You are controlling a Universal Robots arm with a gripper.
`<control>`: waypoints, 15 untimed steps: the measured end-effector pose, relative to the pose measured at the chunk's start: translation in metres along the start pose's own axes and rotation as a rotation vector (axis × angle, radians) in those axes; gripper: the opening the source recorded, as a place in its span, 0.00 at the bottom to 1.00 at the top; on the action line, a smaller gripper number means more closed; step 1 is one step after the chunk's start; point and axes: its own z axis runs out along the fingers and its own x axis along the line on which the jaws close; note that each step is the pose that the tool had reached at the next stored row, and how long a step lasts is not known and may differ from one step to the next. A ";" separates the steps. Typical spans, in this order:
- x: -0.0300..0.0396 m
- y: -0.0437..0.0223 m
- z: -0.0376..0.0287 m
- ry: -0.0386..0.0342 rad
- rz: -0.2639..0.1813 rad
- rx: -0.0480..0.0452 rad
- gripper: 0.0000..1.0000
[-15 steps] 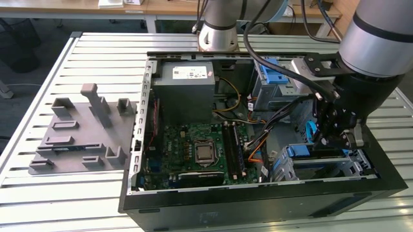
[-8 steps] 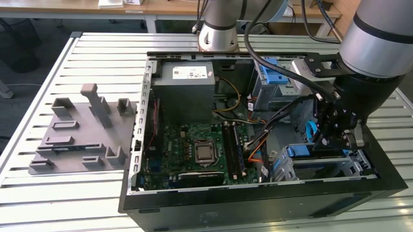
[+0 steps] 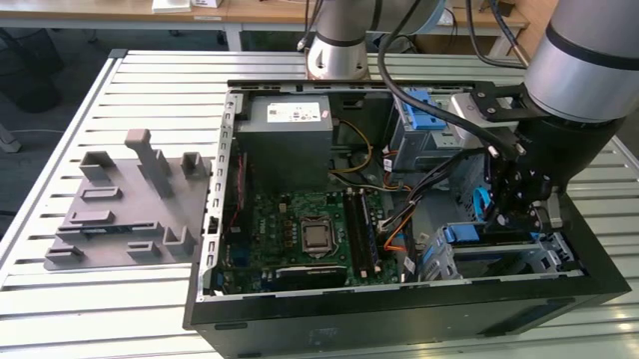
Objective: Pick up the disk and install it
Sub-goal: 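Insert the second disk wire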
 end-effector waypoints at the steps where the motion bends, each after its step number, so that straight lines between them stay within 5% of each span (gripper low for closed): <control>1: 0.0000 0.0000 0.0004 0.0000 0.000 0.0000 0.16; 15: 0.0002 0.0003 0.0032 0.0001 0.000 0.0000 0.16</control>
